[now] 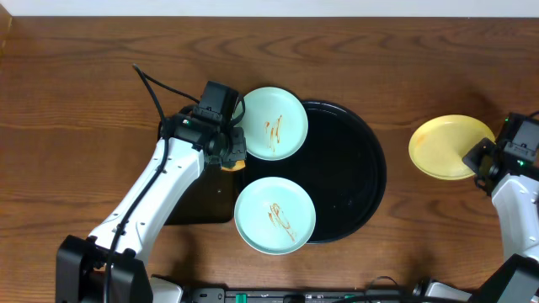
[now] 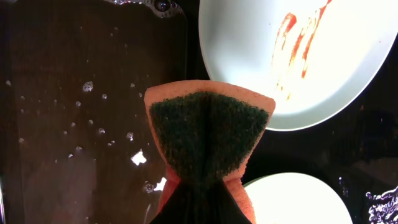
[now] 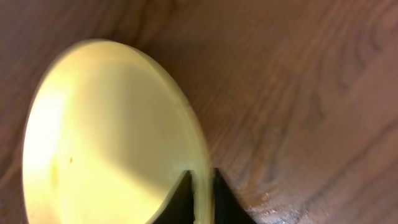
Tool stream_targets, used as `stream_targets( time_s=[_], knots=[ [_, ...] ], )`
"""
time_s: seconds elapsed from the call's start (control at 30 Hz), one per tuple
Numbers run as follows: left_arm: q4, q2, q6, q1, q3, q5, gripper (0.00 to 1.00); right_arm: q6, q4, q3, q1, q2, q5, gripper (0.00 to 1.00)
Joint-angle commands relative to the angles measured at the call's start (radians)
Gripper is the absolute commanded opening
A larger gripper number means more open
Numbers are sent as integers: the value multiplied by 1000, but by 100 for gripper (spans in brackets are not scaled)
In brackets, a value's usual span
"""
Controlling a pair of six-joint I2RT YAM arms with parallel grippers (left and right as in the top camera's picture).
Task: Clean dirty plates on tray and stack at the side
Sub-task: 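Place the yellow plate on the table right of the tray, then move right gripper to the rim of the lower green plate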
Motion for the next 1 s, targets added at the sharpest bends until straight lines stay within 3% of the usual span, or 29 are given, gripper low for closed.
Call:
stream_targets(
  time_s=[0.0,0.1,0.17,0.33,0.53,0.87,0.97],
  knots=[
    [-1,-14,16,3,4,-12,7,7,14,17,-7,-18,-134,41],
    [-1,-14,16,3,4,-12,7,-66,15,17,-7,-24,-272,55],
    [-2,-14,16,3,4,-12,7,-87,11,17,-7,-24,-377,73],
    [-1,-14,16,3,4,-12,7,-138,-87,17,7,-24,-632,99],
    [-1,-14,16,3,4,-12,7,-242,-196,17,128,-43,-662,99],
    [-1,-14,16,3,4,-12,8,-247,-313,14,452,-83,-693,99],
    [-2,-14,16,3,4,-12,8,-246,-320,10,565,-76,-683,89]
  ],
)
